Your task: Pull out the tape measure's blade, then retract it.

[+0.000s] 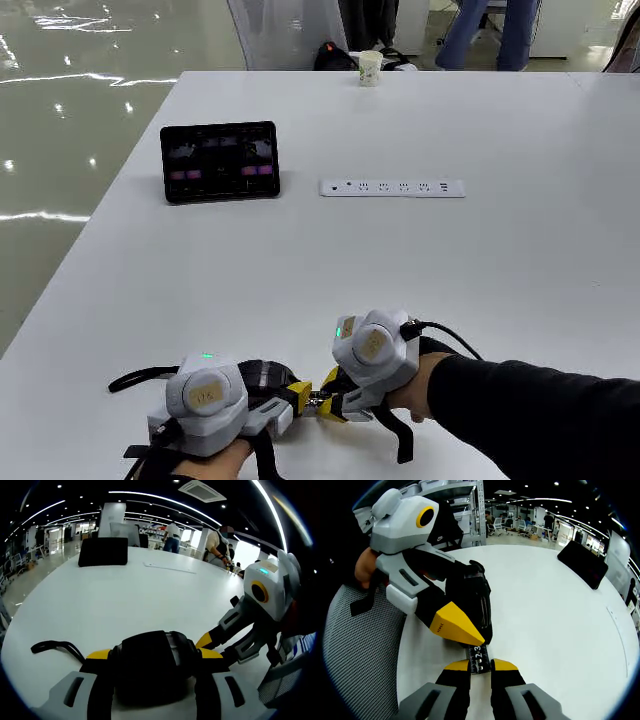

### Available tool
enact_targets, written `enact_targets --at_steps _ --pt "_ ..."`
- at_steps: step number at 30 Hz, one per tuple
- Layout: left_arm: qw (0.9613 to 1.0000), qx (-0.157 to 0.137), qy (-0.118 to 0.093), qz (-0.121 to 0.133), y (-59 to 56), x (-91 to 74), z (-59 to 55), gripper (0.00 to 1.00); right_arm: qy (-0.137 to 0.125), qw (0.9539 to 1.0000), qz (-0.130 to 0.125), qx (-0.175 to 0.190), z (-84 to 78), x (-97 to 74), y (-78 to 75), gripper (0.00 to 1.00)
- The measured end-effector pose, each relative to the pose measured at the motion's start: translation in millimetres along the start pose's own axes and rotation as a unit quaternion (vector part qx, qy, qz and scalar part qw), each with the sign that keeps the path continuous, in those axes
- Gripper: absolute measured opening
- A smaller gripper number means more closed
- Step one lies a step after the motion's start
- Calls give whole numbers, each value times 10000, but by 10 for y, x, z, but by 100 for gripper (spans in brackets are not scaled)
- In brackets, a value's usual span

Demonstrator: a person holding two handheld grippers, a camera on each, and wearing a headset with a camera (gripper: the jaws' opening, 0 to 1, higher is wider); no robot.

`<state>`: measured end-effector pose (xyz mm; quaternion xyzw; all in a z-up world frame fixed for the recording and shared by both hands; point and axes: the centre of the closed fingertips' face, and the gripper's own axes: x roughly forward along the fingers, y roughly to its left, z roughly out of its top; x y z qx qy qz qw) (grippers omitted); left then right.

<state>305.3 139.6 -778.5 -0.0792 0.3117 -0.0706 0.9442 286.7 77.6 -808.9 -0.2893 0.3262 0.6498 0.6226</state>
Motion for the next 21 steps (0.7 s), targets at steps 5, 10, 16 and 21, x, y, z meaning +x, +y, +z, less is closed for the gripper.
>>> enact_targets --at_steps 5,10,16,21 --pt "10000 -12 -2 -4 1 1 0 61 -45 10000 3 -12 35 24 -7 12" --pt "10000 -20 5 -14 -1 -3 2 61 -69 10000 22 -37 67 63 -1 12" --pt "10000 -23 -8 -18 -7 -13 7 61 -100 9999 30 -49 101 82 10 12" --pt "10000 -28 -18 -29 0 -5 2 61 -134 9999 58 -38 130 102 14 12"
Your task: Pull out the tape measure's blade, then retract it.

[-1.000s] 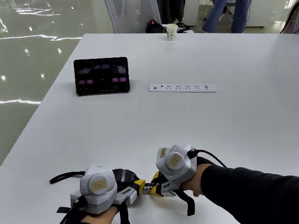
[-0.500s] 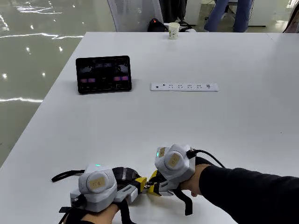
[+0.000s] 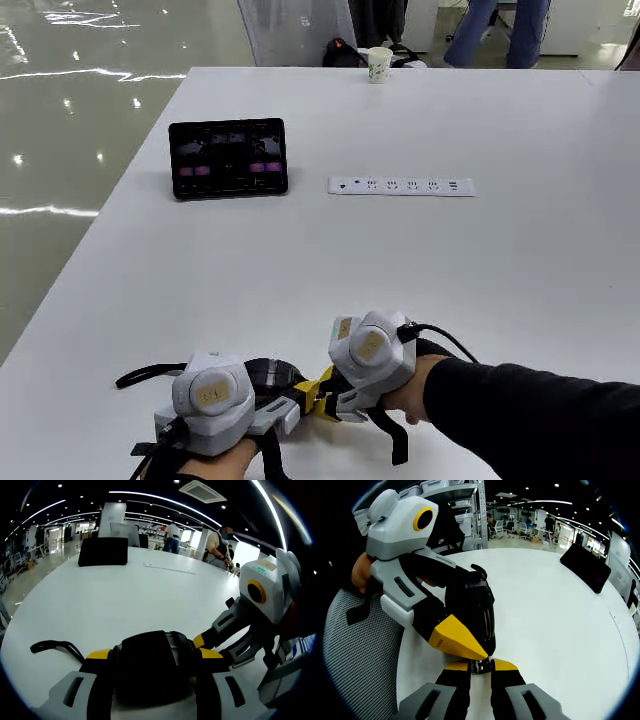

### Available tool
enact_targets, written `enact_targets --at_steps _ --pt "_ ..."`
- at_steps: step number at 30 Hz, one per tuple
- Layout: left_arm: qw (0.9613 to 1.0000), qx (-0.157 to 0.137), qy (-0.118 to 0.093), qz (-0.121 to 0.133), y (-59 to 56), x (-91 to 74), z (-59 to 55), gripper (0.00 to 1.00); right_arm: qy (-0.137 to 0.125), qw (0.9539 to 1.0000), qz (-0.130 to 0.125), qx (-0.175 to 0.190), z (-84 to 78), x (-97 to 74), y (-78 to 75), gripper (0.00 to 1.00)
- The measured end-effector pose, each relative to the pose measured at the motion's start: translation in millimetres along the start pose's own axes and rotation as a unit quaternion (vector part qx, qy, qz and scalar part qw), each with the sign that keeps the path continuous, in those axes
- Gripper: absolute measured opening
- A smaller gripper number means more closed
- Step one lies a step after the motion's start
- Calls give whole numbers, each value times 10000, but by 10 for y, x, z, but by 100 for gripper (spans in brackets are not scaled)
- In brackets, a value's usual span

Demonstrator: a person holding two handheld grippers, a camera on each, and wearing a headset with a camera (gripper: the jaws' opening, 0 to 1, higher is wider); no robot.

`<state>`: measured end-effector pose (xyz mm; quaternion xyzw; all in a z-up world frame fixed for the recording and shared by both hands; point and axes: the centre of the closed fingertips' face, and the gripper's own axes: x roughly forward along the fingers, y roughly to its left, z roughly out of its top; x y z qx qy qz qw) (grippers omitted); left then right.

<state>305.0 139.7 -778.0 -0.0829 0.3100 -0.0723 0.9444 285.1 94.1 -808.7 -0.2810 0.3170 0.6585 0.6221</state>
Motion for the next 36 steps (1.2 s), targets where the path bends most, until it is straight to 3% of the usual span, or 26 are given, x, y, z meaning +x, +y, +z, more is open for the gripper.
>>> enact_targets --at_steps 15,21,31,36 --pt "10000 51 -15 4 -13 2 -4 62 -24 10000 6 -68 -9 1 7 13" --pt "9999 124 -97 26 -14 3 4 63 69 9991 -171 -388 -23 2 23 13" --pt "9996 259 -97 16 -17 10 -5 64 109 9995 -269 -139 -124 -82 8 13" --pt "9995 320 -68 -2 -24 0 -2 63 -28 9993 -373 -24 -167 -188 54 14"
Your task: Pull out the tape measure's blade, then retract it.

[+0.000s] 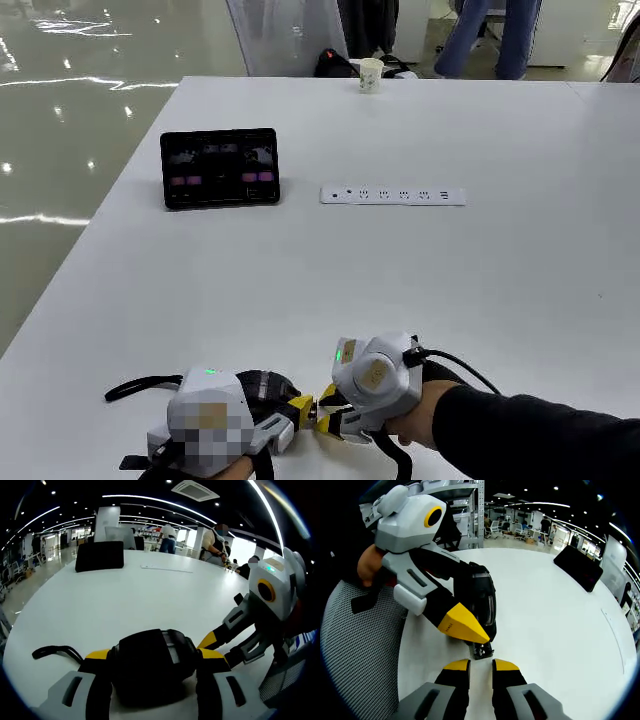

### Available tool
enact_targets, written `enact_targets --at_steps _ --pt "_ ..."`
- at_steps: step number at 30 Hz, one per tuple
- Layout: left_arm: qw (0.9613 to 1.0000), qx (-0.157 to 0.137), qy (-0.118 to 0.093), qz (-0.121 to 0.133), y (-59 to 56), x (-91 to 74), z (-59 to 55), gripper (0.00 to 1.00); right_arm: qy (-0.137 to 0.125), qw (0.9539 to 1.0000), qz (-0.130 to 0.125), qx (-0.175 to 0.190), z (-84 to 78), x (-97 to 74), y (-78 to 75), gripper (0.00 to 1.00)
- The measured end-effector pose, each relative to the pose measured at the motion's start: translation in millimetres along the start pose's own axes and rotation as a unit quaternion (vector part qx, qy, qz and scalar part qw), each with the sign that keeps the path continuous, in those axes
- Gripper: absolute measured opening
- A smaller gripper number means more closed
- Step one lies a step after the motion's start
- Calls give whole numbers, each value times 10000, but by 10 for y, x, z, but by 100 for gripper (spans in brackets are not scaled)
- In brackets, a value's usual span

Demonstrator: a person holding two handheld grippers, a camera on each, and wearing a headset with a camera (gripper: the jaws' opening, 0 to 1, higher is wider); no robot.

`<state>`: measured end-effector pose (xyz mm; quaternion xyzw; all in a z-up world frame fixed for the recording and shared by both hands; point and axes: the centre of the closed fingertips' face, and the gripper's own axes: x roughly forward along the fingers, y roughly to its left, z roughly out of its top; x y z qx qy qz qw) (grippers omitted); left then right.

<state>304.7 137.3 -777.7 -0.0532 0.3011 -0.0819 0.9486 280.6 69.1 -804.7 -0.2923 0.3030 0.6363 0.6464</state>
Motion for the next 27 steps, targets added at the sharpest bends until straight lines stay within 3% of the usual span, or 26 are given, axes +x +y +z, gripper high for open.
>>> enact_targets --at_steps 5,11,16,18,20,24,26,27 --pt "10000 63 13 -12 -1 2 -7 63 -159 9992 -158 335 -61 -117 27 16" --pt "9999 74 83 -75 -3 1 -25 63 -222 9986 -262 413 -174 -249 98 18" --pt "9994 54 198 -261 -46 -12 -60 69 -369 9967 -398 604 -206 -393 85 20" --pt "9983 -46 340 -465 -89 -12 -107 74 -453 9951 -465 750 -215 -457 60 20" --pt "9948 -213 598 -794 -176 -23 -186 82 -475 9937 -510 877 -247 -515 45 22" --pt "9942 39 677 -829 -134 -64 -203 99 -551 9909 -643 1047 -317 -633 16 24" --pt "9916 77 792 -1022 -135 -105 -232 99 -557 9899 -697 1099 -369 -696 16 26" --pt "9890 120 780 -1248 -177 -121 -231 99 -547 9897 -731 1100 -399 -723 15 26"
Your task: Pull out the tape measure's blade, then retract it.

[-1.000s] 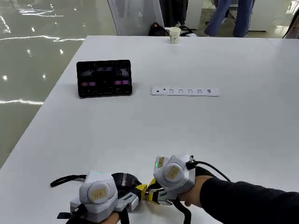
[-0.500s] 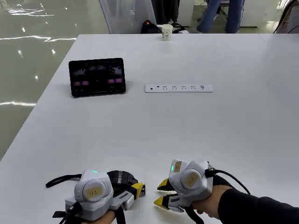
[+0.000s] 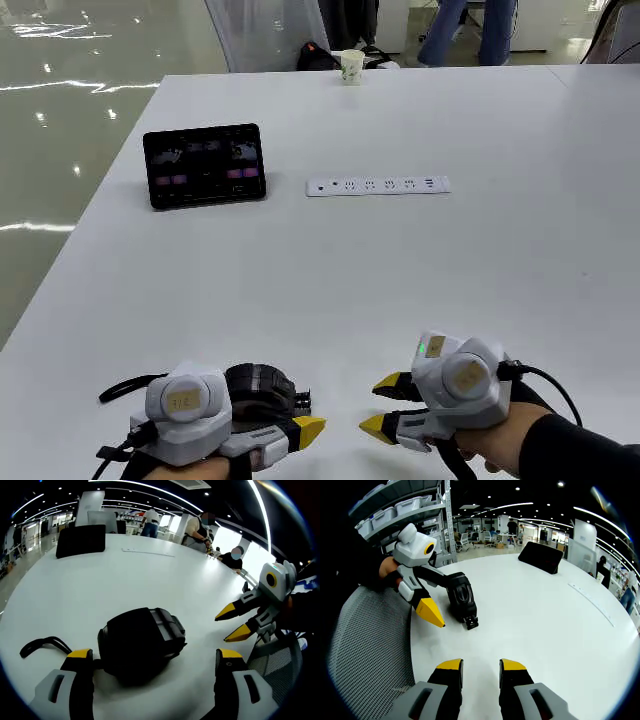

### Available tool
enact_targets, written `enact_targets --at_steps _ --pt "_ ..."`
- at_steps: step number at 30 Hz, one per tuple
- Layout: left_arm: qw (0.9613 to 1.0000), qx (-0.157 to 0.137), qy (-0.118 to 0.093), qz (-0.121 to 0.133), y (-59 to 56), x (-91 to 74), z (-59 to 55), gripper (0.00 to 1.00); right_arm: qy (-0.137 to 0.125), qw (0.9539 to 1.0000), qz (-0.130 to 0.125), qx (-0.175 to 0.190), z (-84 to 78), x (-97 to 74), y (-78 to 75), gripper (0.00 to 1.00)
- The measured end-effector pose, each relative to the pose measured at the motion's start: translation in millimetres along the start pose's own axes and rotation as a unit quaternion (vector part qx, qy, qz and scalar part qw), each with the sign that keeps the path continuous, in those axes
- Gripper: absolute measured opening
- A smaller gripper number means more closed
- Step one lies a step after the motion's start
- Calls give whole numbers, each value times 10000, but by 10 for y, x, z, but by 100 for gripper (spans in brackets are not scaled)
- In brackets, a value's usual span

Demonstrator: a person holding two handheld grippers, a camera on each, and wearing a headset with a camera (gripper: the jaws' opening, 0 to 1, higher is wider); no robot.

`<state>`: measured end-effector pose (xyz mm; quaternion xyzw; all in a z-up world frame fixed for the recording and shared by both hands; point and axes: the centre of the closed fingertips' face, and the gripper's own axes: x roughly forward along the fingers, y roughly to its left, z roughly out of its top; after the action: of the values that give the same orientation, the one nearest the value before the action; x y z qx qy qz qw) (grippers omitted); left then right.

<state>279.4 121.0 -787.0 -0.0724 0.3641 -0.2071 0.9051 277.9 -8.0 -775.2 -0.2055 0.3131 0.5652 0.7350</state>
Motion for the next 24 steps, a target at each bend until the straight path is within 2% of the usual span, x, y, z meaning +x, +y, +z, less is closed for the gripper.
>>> enact_targets --at_steps 1,3,5,8,14,16,19,24 --pt "10000 9 3 -11 12 -25 -6 99 25 10000 -35 -16 -37 -39 -12 27" --pt "9996 158 177 -166 8 -66 -57 99 13 10000 -61 25 -81 -109 -21 28" --pt "9991 340 148 -224 29 -110 -46 99 23 9999 -74 66 -138 -179 -19 30" --pt "9985 376 280 -289 93 -160 -84 99 73 9998 -104 118 -228 -263 -34 32" --pt "9968 661 228 -376 221 -309 -51 99 75 9991 -265 315 -380 -452 -137 36" --pt "9960 707 313 -438 248 -372 -55 99 127 9988 -329 342 -458 -528 -182 37" --pt "9945 891 329 -442 309 -440 -34 99 139 9982 -407 424 -538 -648 -241 38" --pt "9936 882 449 -551 378 -559 -29 99 186 9970 -531 540 -668 -820 -319 41"
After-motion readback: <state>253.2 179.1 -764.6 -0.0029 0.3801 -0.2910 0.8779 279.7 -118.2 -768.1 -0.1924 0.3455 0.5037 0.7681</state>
